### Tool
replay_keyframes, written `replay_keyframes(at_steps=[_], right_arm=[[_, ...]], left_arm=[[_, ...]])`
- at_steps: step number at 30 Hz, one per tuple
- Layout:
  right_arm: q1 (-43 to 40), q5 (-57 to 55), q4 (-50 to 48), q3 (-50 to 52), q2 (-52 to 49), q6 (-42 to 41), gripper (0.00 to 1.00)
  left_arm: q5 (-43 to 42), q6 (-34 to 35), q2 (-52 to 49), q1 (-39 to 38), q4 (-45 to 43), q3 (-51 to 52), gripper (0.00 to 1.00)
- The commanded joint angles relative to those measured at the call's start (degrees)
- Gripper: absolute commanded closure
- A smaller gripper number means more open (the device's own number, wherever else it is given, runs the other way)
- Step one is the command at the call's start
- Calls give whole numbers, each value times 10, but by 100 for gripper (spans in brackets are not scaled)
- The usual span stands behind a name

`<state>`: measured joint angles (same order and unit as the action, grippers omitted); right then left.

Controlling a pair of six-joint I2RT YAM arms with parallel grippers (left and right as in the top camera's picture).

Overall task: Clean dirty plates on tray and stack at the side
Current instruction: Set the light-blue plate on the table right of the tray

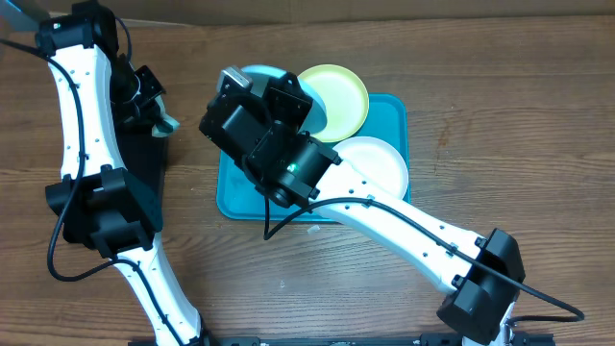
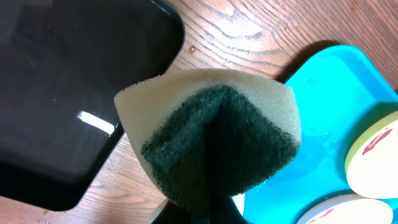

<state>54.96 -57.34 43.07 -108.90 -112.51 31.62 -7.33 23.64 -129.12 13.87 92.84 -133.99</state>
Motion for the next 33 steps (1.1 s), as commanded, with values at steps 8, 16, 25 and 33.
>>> replay_keyframes(at_steps=[8, 16, 25, 33], right_arm=[[-172, 554, 58, -10, 5, -319, 96], [-430, 737, 105, -7, 5, -482, 96], [-639, 661, 158, 73, 4, -482, 96], [-740, 660, 83, 185, 3, -482, 96]], left_arm=[[-6, -12, 4, -16, 3, -11, 96], [-6, -14, 4, -23, 3, -11, 96], [-6, -14, 4, -23, 3, -11, 96], [-6, -14, 4, -23, 1, -11, 96]])
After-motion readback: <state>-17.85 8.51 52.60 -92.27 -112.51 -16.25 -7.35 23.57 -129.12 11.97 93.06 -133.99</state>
